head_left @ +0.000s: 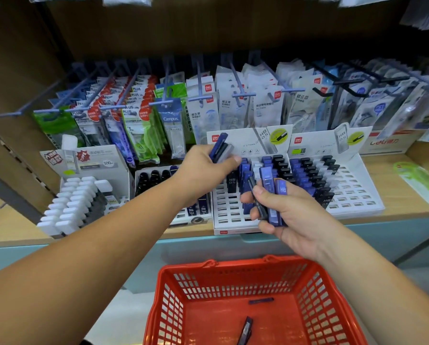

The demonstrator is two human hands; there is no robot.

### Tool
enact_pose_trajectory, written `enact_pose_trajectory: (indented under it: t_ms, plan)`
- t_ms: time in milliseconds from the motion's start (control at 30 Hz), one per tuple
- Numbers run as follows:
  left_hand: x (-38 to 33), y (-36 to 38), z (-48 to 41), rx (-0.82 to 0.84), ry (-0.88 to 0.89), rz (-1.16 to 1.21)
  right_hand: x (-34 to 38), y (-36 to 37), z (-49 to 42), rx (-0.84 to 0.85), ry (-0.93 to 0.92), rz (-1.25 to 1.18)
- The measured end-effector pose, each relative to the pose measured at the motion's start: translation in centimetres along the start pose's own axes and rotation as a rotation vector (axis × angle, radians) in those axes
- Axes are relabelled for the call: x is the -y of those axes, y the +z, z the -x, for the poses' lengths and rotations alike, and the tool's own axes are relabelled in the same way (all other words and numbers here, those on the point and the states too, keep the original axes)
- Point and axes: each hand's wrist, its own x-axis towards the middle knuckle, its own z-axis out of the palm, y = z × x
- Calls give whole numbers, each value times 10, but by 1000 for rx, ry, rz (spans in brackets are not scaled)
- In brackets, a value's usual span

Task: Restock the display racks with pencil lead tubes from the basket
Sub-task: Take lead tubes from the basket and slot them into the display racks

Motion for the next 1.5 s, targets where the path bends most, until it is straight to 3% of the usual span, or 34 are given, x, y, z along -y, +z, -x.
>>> enact_pose_trajectory:
  t_ms: [67,167,400,500,733,1033,1167,1267,1500]
  plan:
    - [-5,7,14,143,-98,227,-2,2,-1,13,-23,16]
    - [-5,10,27,258,-107,244,-4,2,-1,26,-36,60]
    - [1,11,34,290,-174,356,-3,1,3,27,-47,37]
    - [-1,13,35,196,-189,404,-2,2,4,22,-3,33]
    - [2,2,33,121,-202,556,-6,-6,1,-8,-52,424]
    - [0,6,35,239,-80,197,-7,3,0,99,-25,390]
    - [-1,-12,27,59,-48,241,-1,-3,0,-155,-72,377]
    - [5,-24,20,-33,6,53,2,-15,-2,-280,-114,505]
    - [15,1,28,132,132,-265,9,-17,2,-107,93,349]
